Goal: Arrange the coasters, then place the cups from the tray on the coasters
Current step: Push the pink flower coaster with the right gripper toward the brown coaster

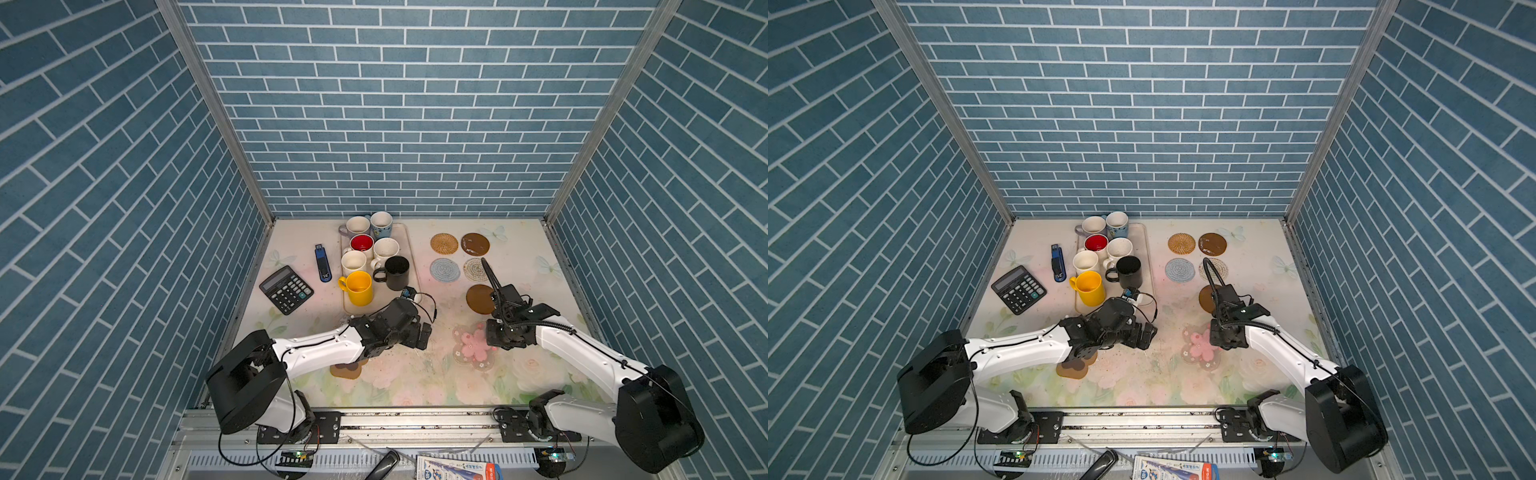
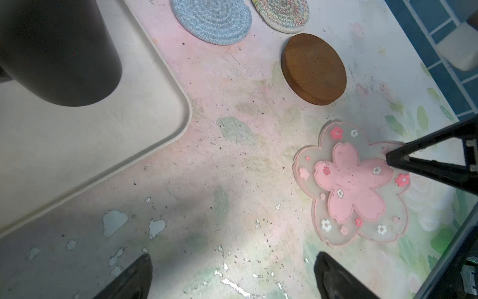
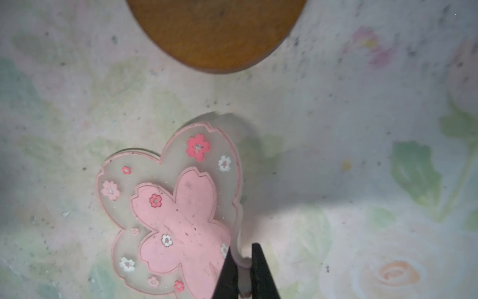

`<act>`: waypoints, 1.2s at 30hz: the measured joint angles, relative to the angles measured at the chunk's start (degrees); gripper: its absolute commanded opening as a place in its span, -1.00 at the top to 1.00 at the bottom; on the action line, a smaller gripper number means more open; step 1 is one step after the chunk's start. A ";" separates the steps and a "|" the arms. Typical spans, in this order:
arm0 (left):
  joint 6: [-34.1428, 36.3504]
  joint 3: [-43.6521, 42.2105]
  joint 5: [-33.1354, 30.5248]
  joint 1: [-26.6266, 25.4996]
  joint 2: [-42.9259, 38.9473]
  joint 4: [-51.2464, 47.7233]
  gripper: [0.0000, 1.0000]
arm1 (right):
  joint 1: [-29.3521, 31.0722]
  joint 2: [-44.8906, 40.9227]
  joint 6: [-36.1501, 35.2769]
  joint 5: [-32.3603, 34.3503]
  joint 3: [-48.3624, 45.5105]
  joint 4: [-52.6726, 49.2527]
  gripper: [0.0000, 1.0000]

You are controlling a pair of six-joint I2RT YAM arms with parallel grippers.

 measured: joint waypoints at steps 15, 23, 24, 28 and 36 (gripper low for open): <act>0.83 -1.33 0.57 0.17 -0.02 3.39 -0.99 | -6.34 2.97 -0.02 0.96 0.02 1.11 1.00; 1.01 -2.12 1.51 0.44 0.37 4.94 -0.99 | -9.01 4.20 -0.02 1.55 0.09 1.95 1.00; 1.01 -2.12 1.60 0.48 0.46 5.01 -0.98 | -9.38 4.20 -0.02 1.60 0.07 2.05 1.00; 1.03 -2.12 1.97 0.59 0.94 5.53 -0.98 | -10.75 4.22 -0.04 1.16 0.09 2.58 0.82; 0.98 -2.49 1.99 0.79 1.09 6.23 -0.98 | -11.45 5.49 -0.76 -0.11 0.11 3.52 0.00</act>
